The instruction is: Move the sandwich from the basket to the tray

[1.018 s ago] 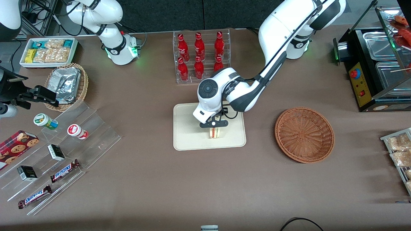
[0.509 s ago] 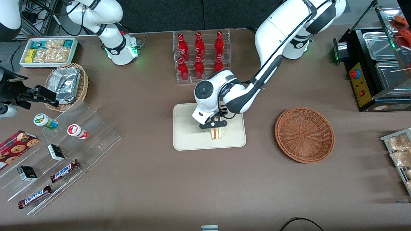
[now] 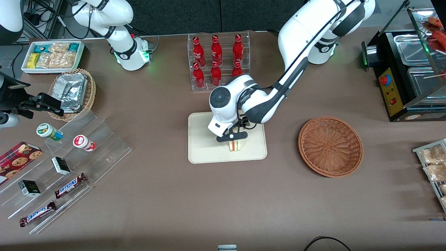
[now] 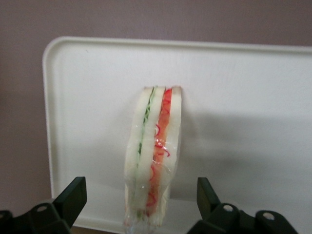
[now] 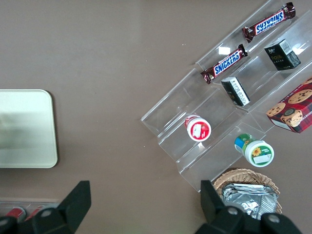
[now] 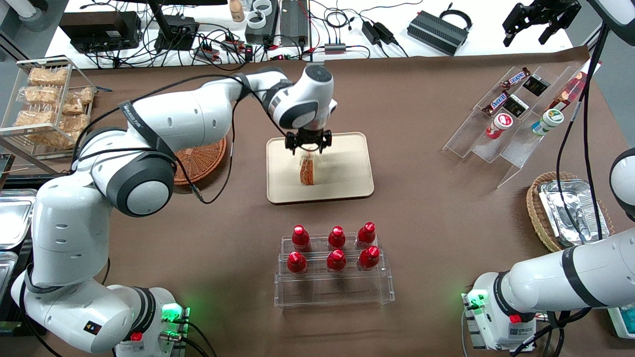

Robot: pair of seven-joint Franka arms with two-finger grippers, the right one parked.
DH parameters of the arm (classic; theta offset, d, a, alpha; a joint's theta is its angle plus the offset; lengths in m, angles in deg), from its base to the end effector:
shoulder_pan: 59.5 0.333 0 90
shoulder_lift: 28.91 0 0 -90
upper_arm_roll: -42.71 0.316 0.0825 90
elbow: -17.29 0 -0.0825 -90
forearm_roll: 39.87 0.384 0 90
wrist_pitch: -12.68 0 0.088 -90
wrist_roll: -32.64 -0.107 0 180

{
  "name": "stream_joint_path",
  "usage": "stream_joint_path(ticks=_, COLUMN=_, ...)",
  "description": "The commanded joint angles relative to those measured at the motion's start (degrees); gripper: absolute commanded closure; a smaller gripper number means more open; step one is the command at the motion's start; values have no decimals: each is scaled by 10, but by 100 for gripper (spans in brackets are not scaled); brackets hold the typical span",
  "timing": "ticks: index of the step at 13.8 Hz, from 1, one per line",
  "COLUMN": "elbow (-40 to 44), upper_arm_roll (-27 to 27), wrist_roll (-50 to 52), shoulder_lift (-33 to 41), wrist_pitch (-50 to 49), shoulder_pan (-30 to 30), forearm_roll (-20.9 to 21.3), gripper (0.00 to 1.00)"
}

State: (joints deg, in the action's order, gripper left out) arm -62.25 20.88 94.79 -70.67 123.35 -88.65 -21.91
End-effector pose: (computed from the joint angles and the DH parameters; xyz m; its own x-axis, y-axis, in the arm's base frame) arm 0.5051 -0.5040 0.2884 0.9896 0.1382 -0.0390 0.1322 -0.9830 -0.1278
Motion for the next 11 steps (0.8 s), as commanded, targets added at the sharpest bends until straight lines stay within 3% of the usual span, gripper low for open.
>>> stream_joint_path(ticks=1, elbow=22, upper_arm_roll=6, wrist_roll=10, shoulder_lift=40, wrist_pitch=-55, shoulder_pan=4, forearm_roll=0, gripper=0)
stream_joint_path(ticks=3, elbow=20, upper_arm_roll=6, wrist_roll=1, shoulder_lift=68, wrist_pitch=-58, shoulder_pan=50, forearm_roll=-34, gripper=0)
stream_joint_path(ticks=7, elbow=11, upper_arm_roll=3, wrist_roll=-49, shoulder_lift=98, wrist_pitch=-91, shoulder_pan=123, forearm_roll=-51, gripper=0)
stream_joint_path(ticks=11, elbow=11, upper_arm_roll=4, wrist_roll=-211, shoulder_lift=131, wrist_pitch=-178, shoulder_pan=223, forearm_roll=-115, gripper=0)
